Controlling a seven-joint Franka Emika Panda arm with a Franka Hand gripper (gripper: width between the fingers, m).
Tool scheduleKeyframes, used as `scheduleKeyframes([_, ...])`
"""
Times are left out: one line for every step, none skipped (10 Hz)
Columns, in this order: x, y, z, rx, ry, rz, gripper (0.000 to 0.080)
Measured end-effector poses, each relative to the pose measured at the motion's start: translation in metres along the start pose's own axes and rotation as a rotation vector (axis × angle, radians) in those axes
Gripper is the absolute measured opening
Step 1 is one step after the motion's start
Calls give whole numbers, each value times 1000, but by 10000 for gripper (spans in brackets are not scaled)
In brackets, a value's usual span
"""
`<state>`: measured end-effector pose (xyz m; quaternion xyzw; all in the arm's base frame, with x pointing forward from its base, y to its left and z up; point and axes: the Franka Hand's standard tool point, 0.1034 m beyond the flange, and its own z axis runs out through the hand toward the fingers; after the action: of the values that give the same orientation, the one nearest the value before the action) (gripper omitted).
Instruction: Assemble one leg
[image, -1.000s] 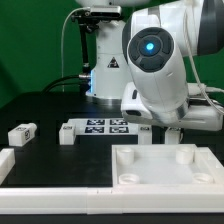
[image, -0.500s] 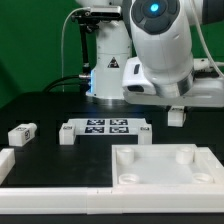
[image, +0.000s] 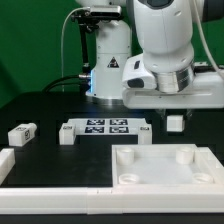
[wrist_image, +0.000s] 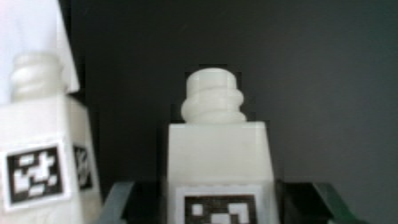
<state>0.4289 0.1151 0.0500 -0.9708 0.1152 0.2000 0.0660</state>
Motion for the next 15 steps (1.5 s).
scheduleKeyframes([4,-3,-9,-9,88,-30,289])
scheduleKeyframes([6,-5,-19,-15,171,-59,290])
scheduleKeyframes([5,-8,-25,-17,223,-75,290])
scheduleKeyframes([7,-14,-36,-4,326,-85,290])
scheduleKeyframes([5,-17,-46,5,403,-102,290])
scheduleKeyframes([7,-21,-55,14,450,-110,290])
scheduleKeyframes([13,-28,-64,40,551,-114,290])
scheduleKeyframes([9,-29,-58,49,614,-131,290])
scheduleKeyframes([7,-32,-58,66,690,-145,290])
scheduleKeyframes([6,-33,-53,54,666,-159,290])
scheduleKeyframes([17,-40,-60,51,655,-177,290])
scheduleKeyframes([32,-48,-70,49,661,-198,290])
scheduleKeyframes([48,-50,-81,40,676,-232,290])
scheduleKeyframes([63,-45,-87,15,692,-288,290])
scheduleKeyframes([71,-36,-90,-8,714,-336,290])
